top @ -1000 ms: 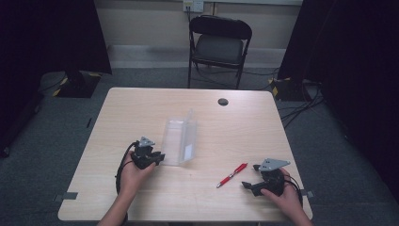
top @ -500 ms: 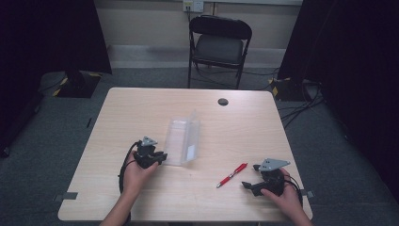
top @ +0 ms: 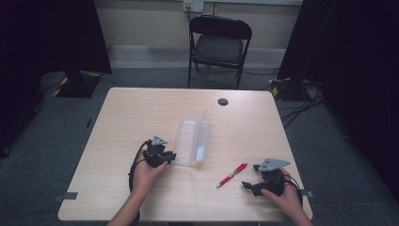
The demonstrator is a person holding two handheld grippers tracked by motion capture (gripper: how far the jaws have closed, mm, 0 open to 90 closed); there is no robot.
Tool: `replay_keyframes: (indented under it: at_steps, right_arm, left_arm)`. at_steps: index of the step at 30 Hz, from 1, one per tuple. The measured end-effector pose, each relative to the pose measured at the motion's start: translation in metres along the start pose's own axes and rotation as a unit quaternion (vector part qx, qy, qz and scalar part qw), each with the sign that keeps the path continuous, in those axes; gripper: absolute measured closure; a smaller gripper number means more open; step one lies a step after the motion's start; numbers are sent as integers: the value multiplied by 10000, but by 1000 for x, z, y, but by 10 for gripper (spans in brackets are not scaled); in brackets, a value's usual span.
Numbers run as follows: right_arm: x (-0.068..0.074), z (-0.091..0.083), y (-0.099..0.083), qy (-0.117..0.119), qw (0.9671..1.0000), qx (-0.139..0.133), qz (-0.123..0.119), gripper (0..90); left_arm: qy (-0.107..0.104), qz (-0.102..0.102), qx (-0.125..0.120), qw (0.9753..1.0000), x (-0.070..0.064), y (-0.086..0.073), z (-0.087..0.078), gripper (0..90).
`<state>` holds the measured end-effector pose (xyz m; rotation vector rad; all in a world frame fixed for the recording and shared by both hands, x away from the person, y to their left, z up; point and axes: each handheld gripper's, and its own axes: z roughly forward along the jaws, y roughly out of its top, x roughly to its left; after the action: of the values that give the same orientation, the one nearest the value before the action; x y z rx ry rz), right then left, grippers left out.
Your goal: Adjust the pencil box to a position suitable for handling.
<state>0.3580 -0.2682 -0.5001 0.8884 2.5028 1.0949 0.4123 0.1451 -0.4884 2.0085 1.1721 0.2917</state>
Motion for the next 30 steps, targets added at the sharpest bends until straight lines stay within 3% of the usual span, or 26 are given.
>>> replay_keyframes:
  at_steps: [17, 30]
  right_arm:
    - [0, 0, 0, -5, 10000, 5, 15, 136]
    - [0, 0, 0, -6, 10000, 4, 17, 136]
  left_arm:
    - [-103, 135, 7, 9999, -20, 12, 18, 781]
    - [-203, 237, 33, 9995, -23, 17, 24, 793]
